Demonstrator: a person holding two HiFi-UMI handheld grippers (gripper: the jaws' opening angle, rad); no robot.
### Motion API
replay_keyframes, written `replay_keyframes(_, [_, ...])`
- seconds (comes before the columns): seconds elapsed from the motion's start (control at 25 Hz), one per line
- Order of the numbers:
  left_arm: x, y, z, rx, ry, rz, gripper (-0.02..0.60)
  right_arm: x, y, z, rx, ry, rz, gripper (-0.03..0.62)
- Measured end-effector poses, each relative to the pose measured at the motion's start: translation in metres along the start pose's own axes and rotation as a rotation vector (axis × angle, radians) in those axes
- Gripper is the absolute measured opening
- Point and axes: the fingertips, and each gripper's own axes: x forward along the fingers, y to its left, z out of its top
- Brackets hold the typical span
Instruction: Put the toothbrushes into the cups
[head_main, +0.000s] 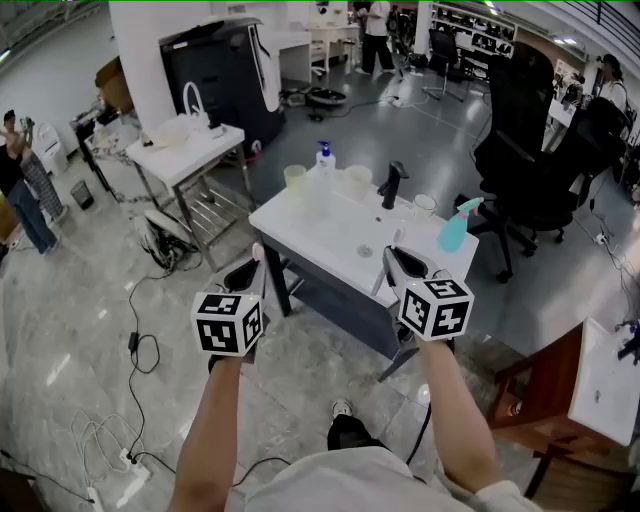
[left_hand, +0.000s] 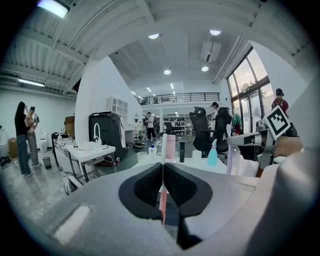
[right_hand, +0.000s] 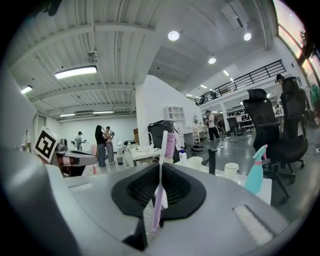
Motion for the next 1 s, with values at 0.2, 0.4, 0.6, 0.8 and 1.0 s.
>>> replay_keyframes(0.2, [0.039,0.016,0.011,-0.014,-0.008,0.010,0.015,0.038,-0.019,0.010,-0.011,0.007,0.011,0.017])
replay_keyframes(0.4, [0.077,0.025,0.020,-0.027,-0.013,0.019,0.015,0.072,-0.040,0.016,-0.016,0.013,0.028,0.017])
replay_keyframes(0.6, [0.113,0.034,0.022,-0.024,0.008,0.025,0.015,0.105,-0.057,0.022,-0.009,0.018,0.043,0.017])
replay_keyframes(0.8, [0.147,0.041,0.027,-0.028,0.014,0.035,0.015,0.135,-0.076,0.030,-0.012,0.010,0.063,0.017])
replay_keyframes(1.0, [0.184,0.041,0.033,-0.023,0.017,0.037,0.015,0.163,-0.099,0.029,-0.011,0.017,0.076,0.017])
